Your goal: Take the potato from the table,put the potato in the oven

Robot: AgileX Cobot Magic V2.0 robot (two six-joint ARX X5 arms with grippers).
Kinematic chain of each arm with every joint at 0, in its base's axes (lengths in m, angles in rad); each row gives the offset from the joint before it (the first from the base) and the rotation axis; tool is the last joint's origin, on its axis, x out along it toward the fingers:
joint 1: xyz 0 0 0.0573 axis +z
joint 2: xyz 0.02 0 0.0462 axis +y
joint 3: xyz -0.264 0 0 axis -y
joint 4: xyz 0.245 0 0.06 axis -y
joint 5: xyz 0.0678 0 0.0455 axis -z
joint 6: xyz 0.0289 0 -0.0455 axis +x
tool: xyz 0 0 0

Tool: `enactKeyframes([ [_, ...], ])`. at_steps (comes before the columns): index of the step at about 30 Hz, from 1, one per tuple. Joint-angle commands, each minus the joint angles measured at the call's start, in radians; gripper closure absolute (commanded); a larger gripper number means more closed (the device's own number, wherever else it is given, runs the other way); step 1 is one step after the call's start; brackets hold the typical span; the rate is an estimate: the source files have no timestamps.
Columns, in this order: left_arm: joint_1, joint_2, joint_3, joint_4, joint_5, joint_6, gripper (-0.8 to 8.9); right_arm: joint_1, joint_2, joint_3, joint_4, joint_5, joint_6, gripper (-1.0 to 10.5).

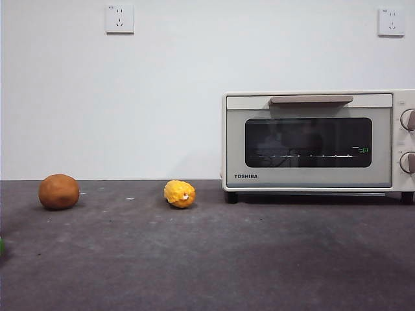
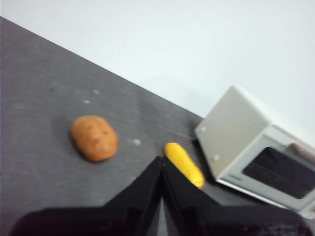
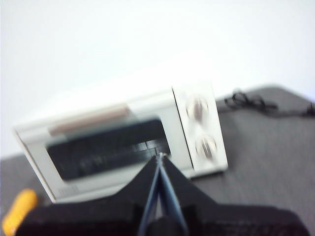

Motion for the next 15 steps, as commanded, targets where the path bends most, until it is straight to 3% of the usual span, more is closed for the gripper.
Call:
enactKeyframes([
  [1, -0.002, 0.073, 0.071, 0.010, 0.034, -0.029, 8.19, 0.000, 0.000, 0.060, -0.028, -0.003, 0.011, 9.5],
  [9, -0.011, 0.367, 0.306, 0.018, 0.073, -0.058, 8.18, 0.000, 0.085, 0.287, -0.294, 0.005, 0.011, 9.5],
  [15, -0.039, 0.596, 0.465, 0.018, 0.161, -0.057, 8.18, 0.000, 0.159, 0.416, -0.369, 0.046, 0.000, 9.5],
])
